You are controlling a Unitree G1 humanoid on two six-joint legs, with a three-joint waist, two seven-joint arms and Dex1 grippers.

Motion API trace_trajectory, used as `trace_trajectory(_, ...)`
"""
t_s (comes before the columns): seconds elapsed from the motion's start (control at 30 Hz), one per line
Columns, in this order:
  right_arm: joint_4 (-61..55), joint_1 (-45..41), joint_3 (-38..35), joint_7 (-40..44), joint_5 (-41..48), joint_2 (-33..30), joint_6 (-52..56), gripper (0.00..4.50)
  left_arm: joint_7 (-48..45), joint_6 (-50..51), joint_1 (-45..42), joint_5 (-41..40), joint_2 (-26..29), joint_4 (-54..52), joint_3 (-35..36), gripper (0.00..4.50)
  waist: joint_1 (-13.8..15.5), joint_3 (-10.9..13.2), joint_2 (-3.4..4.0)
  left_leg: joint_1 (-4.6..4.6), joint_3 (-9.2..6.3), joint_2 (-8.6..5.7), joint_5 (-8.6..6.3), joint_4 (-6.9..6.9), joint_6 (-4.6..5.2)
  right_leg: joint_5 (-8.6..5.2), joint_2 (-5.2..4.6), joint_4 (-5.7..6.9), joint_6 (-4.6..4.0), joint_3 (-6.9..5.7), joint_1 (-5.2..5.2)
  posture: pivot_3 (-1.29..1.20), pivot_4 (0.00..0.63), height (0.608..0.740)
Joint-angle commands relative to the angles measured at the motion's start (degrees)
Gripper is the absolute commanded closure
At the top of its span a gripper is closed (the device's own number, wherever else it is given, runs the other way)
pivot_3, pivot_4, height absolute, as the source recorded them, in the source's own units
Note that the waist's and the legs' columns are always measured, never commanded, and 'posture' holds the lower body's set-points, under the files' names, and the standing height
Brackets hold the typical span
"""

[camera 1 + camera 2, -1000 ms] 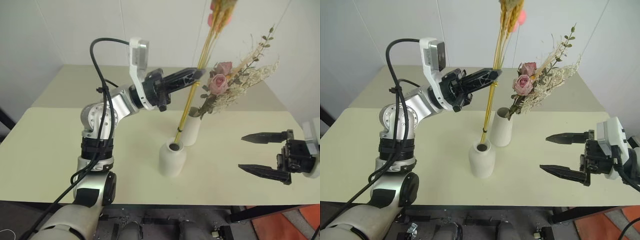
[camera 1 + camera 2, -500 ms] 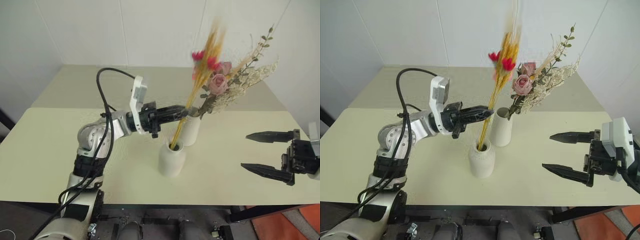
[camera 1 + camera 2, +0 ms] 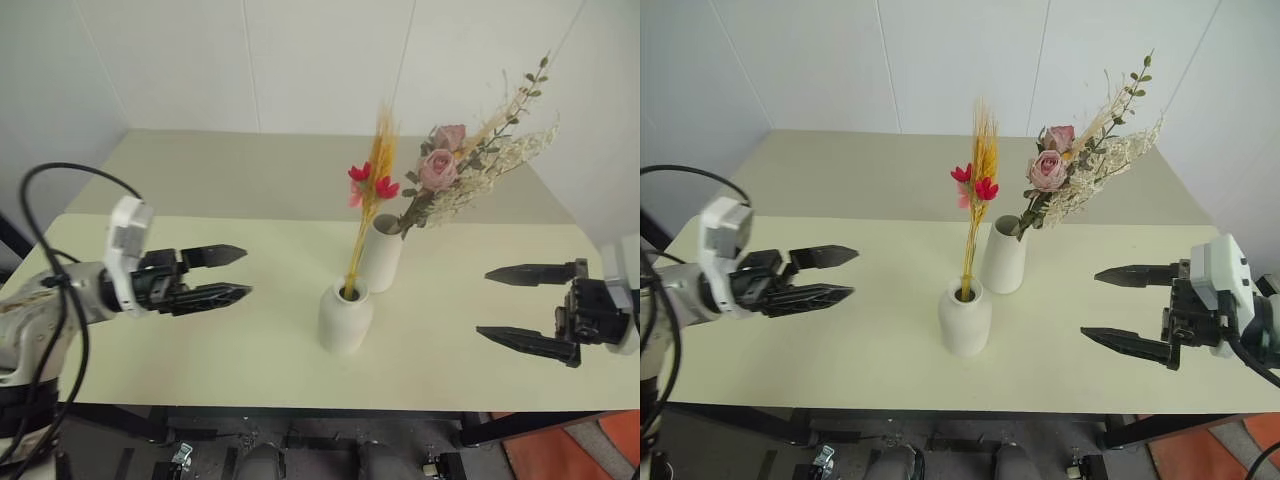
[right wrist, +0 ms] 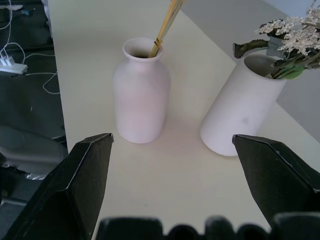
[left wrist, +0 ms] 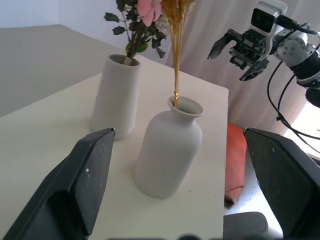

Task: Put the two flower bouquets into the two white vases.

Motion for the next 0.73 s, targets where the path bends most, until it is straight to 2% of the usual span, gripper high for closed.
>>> trace_trajectory(0.03,1.34,-2.34,0.83,-0.26,-1.15,-0.75,-1.83,0.0,-2.04,-2.08,3.76,-0.51,3.3,-1.46,7.08,0.01,-0.08,0.0,0.0,0.0,0.0,0.0,0.0,0.0,0.0,0.0,-0.01,-0.02,0.0,0.0,0.0,0.0,0.15,0.74)
trace_trajectory(0.17,2.72,-3.85,1.52,-0.08,-1.42,-0.85,-2.08,0.0,-2.96,-2.36,8.39,-1.39,4.7,-2.9,11.74,0.01,-0.17,0.0,0.01,-0.02,0.03,0.05,0.0,-0.05,0.0,-0.02,0.01,-0.01,-0.06,0.0,-0.06,0.0,0.15,0.74)
trace_trajectory(0.3,3.71,-4.57,1.58,-0.44,-1.62,-0.86,-1.88,0.0,-2.97,-2.34,11.22,-2.28,4.78,-5.11,13.12,0.01,-0.06,0.0,0.01,0.0,0.04,0.04,0.0,-0.05,0.0,-0.03,0.0,0.01,-0.06,0.0,-0.05,0.0,0.15,0.74)
trace_trajectory(0.5,4.82,-6.9,2.76,-3.24,-3.58,-0.61,-1.58,0.0,-2.31,-2.13,12.86,-4.52,4.1,-7.24,12.69,0.01,-0.16,0.0,0.01,0.0,0.05,0.06,0.0,-0.05,0.0,-0.03,0.01,0.0,-0.07,0.0,-0.06,0.0,0.15,0.74)
trace_trajectory(0.73,1.54,-2.83,0.38,-4.23,-2.96,0.21,-1.37,0.0,-1.32,-2.21,11.11,-5.13,4.99,-6.46,10.36,0.01,-0.16,0.0,0.01,-0.01,0.05,0.06,0.0,-0.06,0.0,-0.03,0.01,0.0,-0.07,0.0,-0.06,0.0,0.15,0.74)
